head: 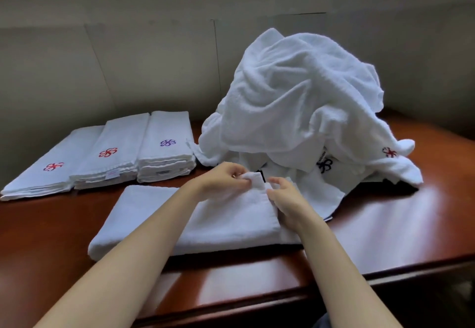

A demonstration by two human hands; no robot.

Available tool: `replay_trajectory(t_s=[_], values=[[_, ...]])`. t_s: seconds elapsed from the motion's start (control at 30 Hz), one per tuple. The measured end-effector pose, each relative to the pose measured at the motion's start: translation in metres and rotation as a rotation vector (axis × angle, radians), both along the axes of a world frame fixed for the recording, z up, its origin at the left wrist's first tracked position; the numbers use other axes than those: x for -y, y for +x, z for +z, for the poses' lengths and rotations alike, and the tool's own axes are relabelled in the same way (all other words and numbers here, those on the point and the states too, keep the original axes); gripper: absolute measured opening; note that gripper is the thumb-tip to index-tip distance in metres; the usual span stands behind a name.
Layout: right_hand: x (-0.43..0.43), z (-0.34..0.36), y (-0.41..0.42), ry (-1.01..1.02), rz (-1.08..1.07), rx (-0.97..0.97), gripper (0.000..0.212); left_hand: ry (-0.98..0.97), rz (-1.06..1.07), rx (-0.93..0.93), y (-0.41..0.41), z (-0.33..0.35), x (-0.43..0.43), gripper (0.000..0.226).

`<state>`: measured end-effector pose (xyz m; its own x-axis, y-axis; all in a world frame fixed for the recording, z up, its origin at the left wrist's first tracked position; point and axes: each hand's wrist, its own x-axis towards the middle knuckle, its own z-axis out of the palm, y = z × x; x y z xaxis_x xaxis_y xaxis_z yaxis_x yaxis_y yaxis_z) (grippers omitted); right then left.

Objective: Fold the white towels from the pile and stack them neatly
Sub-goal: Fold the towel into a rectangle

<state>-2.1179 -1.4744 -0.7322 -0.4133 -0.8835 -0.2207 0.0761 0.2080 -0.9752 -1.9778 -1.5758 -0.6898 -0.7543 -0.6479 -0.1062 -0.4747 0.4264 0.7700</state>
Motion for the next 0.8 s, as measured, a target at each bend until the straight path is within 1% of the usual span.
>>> replay_trajectory(t_s=[0.03, 0.07, 0.1, 0.13, 0.17, 0.23, 0.27, 0.33, 0.37, 0.4, 0.43, 0.47, 0.53, 0.6, 0.63, 0.67, 0.7, 0.73, 0.8], values=[[0.002, 0.000, -0.001, 0.000, -0.004, 0.024, 0.050, 0.073, -0.038, -0.089, 0.001, 0.001, 0.001, 0.010], [0.004, 0.001, -0.001, 0.012, -0.003, 0.035, 0.058, 0.156, -0.085, -0.157, 0.002, 0.004, 0.000, 0.010], [0.005, 0.003, -0.001, 0.018, 0.007, 0.059, 0.063, 0.203, -0.121, -0.177, 0.002, 0.006, -0.001, 0.011], [0.005, 0.008, -0.001, 0.008, 0.025, 0.114, 0.064, 0.186, -0.139, -0.165, -0.001, 0.008, -0.002, 0.011], [0.005, 0.011, 0.000, -0.019, 0.049, 0.191, 0.063, 0.099, -0.127, -0.127, -0.005, 0.007, -0.001, 0.009], [0.003, 0.018, 0.002, -0.073, 0.096, 0.335, 0.057, -0.148, -0.059, -0.041, -0.015, 0.004, 0.002, 0.006], [0.002, 0.020, 0.001, -0.086, 0.096, 0.399, 0.055, -0.210, -0.033, -0.005, -0.019, 0.003, 0.004, 0.005], [0.001, 0.019, -0.003, -0.079, 0.076, 0.456, 0.040, -0.180, -0.036, 0.026, -0.024, -0.001, 0.003, 0.003], [-0.001, 0.018, -0.006, -0.071, 0.082, 0.420, 0.045, -0.158, -0.043, 0.031, -0.026, -0.003, 0.003, 0.002], [-0.003, 0.016, -0.007, -0.060, 0.102, 0.327, 0.044, -0.156, -0.039, 0.031, -0.027, -0.004, 0.002, 0.003], [-0.004, 0.013, -0.007, -0.045, 0.117, 0.181, 0.040, -0.157, -0.028, 0.023, -0.028, -0.005, 0.002, 0.006], [-0.006, 0.012, -0.006, -0.018, 0.116, 0.034, 0.041, -0.157, -0.017, 0.013, -0.029, -0.006, 0.001, 0.010], [-0.005, 0.013, -0.006, 0.005, 0.077, -0.171, 0.046, -0.168, -0.001, 0.008, -0.027, -0.005, -0.001, 0.015], [-0.003, 0.022, -0.015, -0.071, -0.041, -0.267, 0.044, -0.235, 0.022, 0.024, -0.017, -0.002, 0.002, 0.009], [-0.002, 0.028, -0.024, -0.116, -0.125, -0.326, 0.041, -0.280, 0.038, 0.042, -0.010, 0.001, 0.005, 0.015], [-0.003, 0.034, -0.034, -0.128, -0.209, -0.431, 0.040, -0.314, 0.057, 0.081, -0.001, 0.005, 0.008, 0.020], [-0.006, 0.036, -0.045, -0.088, -0.263, -0.566, 0.039, -0.337, 0.070, 0.148, 0.011, 0.007, 0.012, 0.021], [-0.010, 0.035, -0.055, 0.000, -0.273, -0.687, 0.039, -0.353, 0.072, 0.228, 0.023, 0.010, 0.015, 0.021], [-0.018, 0.027, -0.059, 0.255, -0.157, -0.828, 0.043, -0.350, 0.073, 0.407, 0.047, 0.008, 0.022, 0.024]])
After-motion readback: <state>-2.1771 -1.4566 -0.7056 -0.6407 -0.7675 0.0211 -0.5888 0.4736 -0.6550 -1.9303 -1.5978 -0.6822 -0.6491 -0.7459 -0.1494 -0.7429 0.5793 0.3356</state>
